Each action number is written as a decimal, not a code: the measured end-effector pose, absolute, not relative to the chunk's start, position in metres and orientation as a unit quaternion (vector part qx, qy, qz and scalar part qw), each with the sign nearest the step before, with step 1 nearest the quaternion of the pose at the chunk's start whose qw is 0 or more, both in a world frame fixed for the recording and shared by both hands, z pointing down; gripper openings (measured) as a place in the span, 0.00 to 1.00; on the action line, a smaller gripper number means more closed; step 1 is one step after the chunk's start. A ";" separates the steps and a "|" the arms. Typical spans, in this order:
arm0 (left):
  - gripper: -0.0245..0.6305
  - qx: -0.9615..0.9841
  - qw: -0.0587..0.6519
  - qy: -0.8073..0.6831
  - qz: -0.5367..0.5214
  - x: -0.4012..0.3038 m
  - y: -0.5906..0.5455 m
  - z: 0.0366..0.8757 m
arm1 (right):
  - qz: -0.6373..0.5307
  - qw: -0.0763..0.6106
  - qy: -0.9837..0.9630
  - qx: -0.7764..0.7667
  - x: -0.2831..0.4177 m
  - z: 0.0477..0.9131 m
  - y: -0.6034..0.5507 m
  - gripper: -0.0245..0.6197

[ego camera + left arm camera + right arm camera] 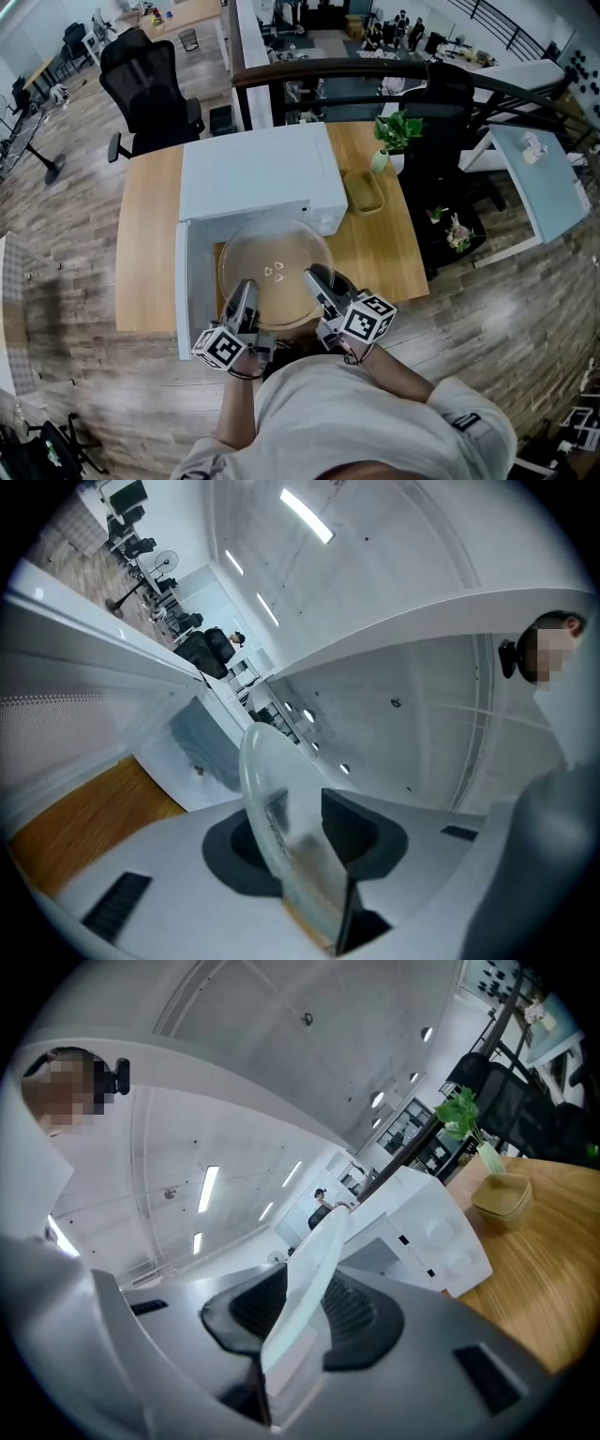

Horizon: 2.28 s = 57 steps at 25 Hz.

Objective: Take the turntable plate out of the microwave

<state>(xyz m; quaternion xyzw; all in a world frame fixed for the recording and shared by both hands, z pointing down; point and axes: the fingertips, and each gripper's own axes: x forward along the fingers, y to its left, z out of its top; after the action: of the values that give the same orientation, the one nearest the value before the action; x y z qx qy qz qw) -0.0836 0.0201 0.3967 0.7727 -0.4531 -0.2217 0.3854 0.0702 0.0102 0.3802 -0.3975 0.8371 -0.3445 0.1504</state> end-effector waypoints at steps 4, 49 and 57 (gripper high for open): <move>0.24 0.775 0.374 -0.455 -0.229 -0.083 0.016 0.385 | -0.331 0.155 0.847 -0.387 0.071 0.369 0.004 0.22; 0.24 0.791 0.335 -0.456 -0.231 -0.060 -0.001 0.349 | -0.303 0.172 0.860 -0.373 0.094 0.335 -0.014 0.23; 0.24 0.793 0.333 -0.455 -0.230 -0.058 -0.003 0.348 | -0.298 0.175 0.863 -0.370 0.095 0.337 -0.015 0.23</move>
<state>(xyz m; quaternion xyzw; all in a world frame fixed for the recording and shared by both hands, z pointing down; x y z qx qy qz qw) -0.0584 -0.0029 0.3483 0.7934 -0.4546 -0.2301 0.3331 0.0953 -0.0153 0.3365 -0.3698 0.8625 -0.2980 0.1748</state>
